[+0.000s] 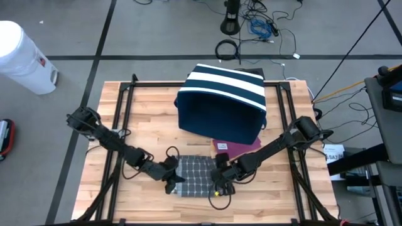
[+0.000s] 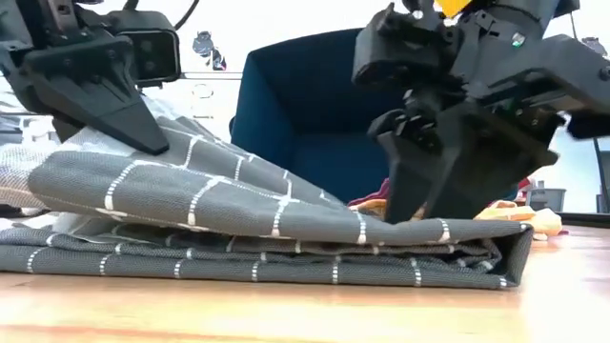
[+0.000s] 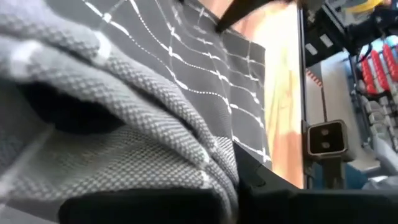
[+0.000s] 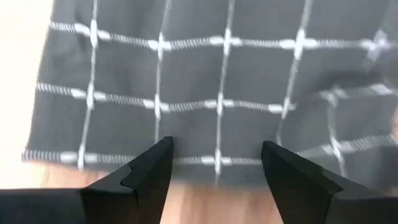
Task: Fold towel
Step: Fold the gray towel
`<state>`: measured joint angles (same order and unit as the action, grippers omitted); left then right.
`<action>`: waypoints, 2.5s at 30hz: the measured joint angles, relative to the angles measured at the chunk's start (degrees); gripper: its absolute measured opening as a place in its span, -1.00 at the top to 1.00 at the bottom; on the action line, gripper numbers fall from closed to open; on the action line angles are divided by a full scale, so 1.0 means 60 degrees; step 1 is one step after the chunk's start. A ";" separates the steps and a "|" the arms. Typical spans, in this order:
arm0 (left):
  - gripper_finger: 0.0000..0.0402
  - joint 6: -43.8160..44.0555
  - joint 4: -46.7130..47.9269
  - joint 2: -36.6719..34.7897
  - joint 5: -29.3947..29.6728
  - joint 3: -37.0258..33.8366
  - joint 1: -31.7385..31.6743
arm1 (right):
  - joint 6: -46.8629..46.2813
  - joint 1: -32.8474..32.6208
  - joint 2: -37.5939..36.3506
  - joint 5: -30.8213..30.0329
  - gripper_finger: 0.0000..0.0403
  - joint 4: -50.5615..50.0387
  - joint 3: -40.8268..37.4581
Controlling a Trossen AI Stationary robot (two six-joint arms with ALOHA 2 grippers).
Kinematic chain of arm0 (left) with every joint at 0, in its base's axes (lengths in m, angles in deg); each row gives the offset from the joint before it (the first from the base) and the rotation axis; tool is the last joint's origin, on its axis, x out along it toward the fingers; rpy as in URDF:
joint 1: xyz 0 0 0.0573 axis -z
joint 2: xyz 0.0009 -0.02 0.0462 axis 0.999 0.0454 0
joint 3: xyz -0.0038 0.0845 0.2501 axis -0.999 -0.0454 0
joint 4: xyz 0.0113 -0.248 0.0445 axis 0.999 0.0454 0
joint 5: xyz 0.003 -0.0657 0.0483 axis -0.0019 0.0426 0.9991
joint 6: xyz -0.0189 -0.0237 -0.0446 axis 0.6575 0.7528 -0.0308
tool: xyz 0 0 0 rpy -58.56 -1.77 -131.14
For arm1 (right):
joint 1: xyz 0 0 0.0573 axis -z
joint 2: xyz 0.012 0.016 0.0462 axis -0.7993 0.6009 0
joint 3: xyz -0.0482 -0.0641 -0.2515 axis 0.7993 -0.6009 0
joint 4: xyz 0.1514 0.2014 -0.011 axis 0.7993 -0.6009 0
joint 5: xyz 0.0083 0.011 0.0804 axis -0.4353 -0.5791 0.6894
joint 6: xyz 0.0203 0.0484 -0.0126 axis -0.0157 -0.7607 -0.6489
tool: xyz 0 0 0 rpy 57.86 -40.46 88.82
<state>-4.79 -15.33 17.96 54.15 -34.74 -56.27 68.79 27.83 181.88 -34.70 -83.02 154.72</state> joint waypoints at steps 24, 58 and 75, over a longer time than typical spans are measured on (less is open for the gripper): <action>0.92 0.0965 0.0264 -0.0036 -0.1946 -0.0004 -0.0727 | -0.0511 -0.0616 -0.1410 -0.1364 -0.15 -0.0575 0.0007; -0.02 0.1155 0.0415 -0.0036 -0.2419 -0.0007 -0.0412 | 0.0313 -0.0107 0.0748 -0.0365 -0.15 0.3112 -0.0504; -0.02 -0.1739 -0.0549 -0.0130 -0.2625 -0.0007 -0.0544 | -0.0826 -0.0456 -0.0284 -0.0502 -0.15 0.0122 -0.0568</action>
<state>-15.22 -18.63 17.18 38.40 -34.78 -59.53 63.83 25.10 180.18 -37.71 -82.29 151.31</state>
